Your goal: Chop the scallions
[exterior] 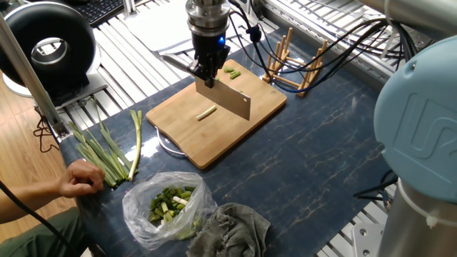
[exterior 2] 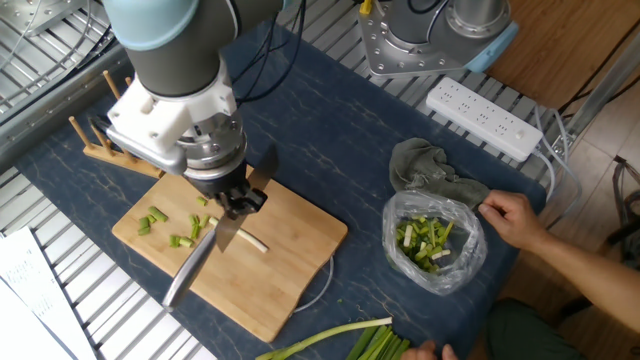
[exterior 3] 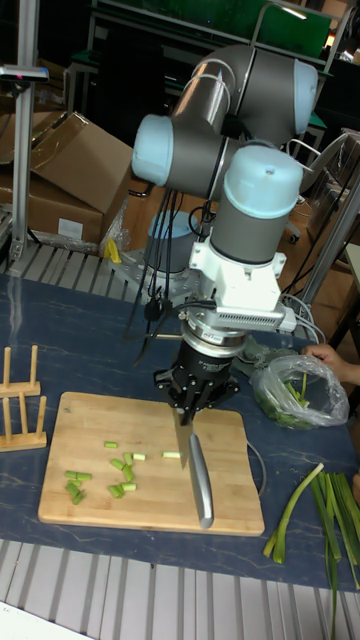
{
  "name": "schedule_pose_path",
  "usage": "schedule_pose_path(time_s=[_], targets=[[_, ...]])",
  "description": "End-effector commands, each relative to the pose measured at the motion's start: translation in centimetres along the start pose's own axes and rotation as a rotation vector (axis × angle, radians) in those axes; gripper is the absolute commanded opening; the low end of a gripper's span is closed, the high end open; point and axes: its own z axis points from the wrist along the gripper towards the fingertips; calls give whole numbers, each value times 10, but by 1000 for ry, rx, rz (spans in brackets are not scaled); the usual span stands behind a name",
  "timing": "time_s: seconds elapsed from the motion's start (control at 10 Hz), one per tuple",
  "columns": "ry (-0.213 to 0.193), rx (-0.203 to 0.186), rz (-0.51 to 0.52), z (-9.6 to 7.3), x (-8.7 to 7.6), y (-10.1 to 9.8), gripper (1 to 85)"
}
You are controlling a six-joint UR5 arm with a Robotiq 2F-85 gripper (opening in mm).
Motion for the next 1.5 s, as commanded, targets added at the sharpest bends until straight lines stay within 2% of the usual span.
schedule_pose_path(time_s=[0.0,0.9,1.4], targets=[[-23,-12,10,12,-3,0,17],[-39,-5,29,23,-5,6,17],[-52,3,33,29,-12,5,17]])
